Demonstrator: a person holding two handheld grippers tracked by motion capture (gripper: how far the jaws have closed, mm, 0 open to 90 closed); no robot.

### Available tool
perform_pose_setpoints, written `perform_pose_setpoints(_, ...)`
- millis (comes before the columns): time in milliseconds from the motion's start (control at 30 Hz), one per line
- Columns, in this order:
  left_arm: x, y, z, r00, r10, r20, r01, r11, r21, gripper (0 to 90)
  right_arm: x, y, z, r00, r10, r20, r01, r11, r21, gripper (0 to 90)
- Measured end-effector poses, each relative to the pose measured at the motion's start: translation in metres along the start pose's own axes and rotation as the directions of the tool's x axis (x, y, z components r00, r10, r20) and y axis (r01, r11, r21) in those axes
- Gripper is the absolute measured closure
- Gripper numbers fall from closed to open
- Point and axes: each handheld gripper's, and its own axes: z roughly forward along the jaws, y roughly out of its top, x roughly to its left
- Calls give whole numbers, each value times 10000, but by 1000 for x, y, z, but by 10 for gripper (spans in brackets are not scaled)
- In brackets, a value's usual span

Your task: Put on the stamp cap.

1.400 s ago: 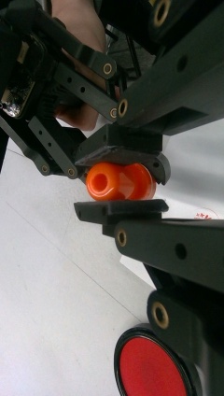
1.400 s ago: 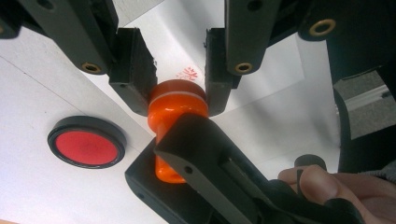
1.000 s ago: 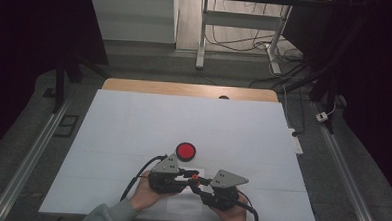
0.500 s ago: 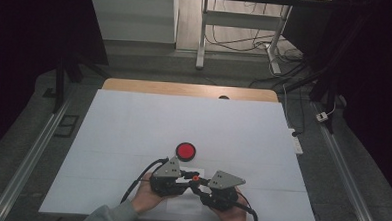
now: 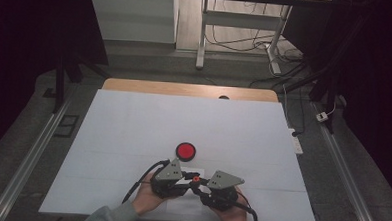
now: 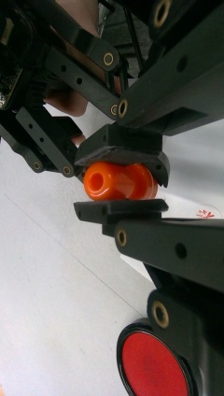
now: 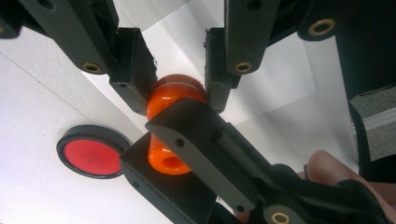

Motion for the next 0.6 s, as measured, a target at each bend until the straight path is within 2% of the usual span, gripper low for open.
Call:
perform_pose_setpoints(100, 2, 1, -1, 9999, -126, 74, 127, 9999, -100, 729, -2, 0, -1, 10000, 69, -25, -69, 9998, -162, 645)
perform_pose_setpoints(267, 1, 1, -1, 10000, 34, 9, -34, 9999, -130, 728, -3, -2, -1, 9998, 194, -81, -196, 9996, -216, 640)
perform_pose_setpoints(400, 3, 1, -2, 9999, -73, 81, 76, 9996, -273, 727, -4, -2, -2, 9996, 247, -109, -252, 9988, -424, 635)
perform_pose_setpoints(600, 3, 2, -3, 10000, -38, 90, 41, 9993, -365, 727, -5, -2, -2, 9996, 281, -48, -283, 9988, -391, 595)
